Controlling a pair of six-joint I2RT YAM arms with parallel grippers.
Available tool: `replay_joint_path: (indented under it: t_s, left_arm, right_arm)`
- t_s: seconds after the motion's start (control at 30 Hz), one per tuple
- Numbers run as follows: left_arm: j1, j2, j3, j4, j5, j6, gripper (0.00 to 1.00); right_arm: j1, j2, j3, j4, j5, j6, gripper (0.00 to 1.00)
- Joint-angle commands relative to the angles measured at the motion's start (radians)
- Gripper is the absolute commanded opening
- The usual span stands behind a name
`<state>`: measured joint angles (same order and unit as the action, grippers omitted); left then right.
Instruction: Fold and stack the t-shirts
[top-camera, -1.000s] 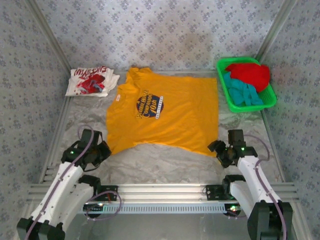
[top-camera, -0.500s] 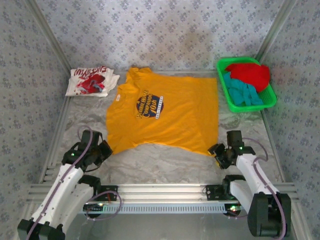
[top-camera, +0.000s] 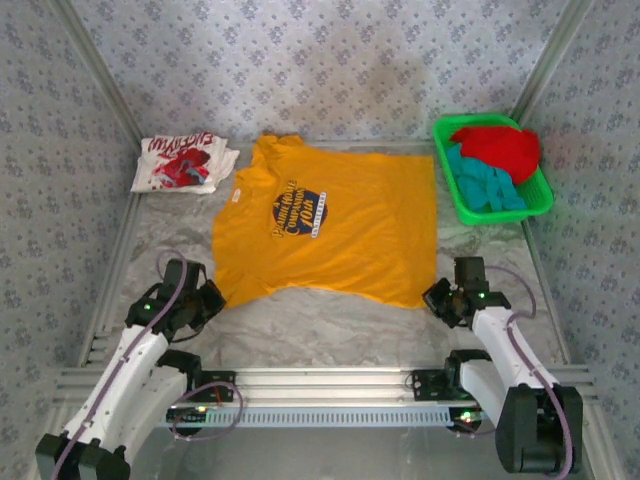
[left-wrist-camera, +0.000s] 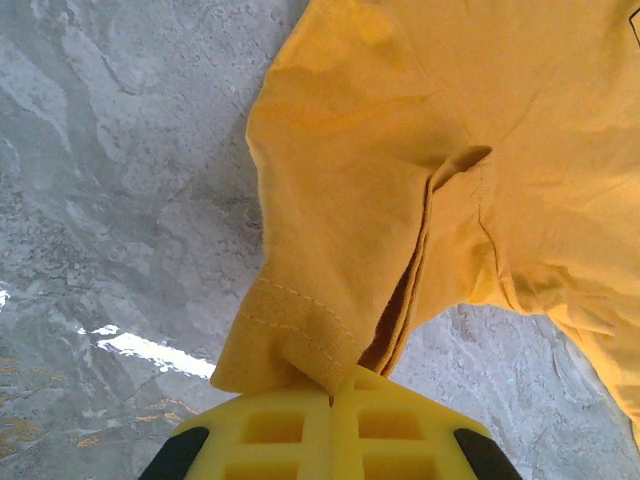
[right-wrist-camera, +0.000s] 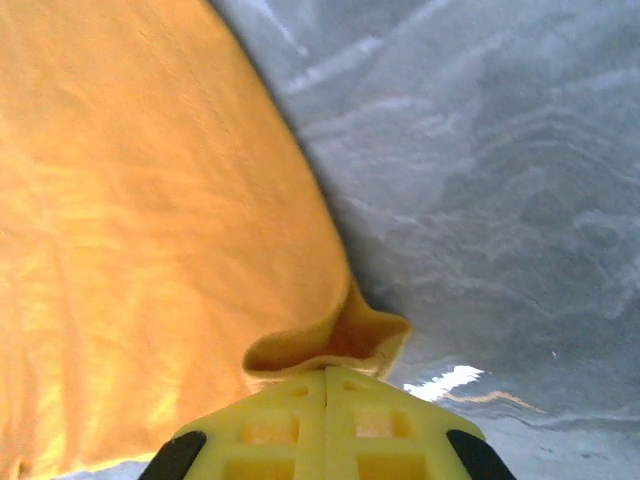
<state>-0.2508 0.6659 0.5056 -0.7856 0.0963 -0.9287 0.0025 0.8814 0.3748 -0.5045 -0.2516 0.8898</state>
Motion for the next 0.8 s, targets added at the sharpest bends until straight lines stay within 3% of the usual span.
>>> replay_joint_path:
  t_s: [0.0, 0.2, 0.43, 0.5, 0.63, 0.77]
  left_arm:
    - [-0.005, -0.035, 0.038, -0.014, -0.012, 0.004, 0.00]
    - [-0.011, -0.129, 0.040, -0.036, 0.003, 0.008, 0.00]
    - [-0.045, -0.393, 0.017, -0.060, 0.000, -0.026, 0.00]
    - [-0.045, -0.424, -0.004, -0.070, 0.004, -0.047, 0.00]
    - [-0.045, -0.379, -0.042, 0.008, 0.058, -0.059, 0.00]
    - [-0.047, -0.310, -0.018, 0.011, 0.038, -0.021, 0.00]
  right_arm:
    - [-0.001, -0.033, 0.048, -0.007, -0.014, -0.018, 0.00]
    - [-0.011, -0.114, 0.088, -0.151, 0.010, -0.014, 0.00]
    - [-0.035, -0.265, 0.096, -0.278, -0.002, 0.024, 0.00]
    - [-0.036, -0.203, 0.075, -0.252, -0.054, 0.010, 0.16]
    - [-0.029, -0.079, 0.052, -0.148, -0.102, -0.043, 0.33]
    - [-0.021, -0.093, 0.048, -0.166, -0.044, -0.023, 0.44]
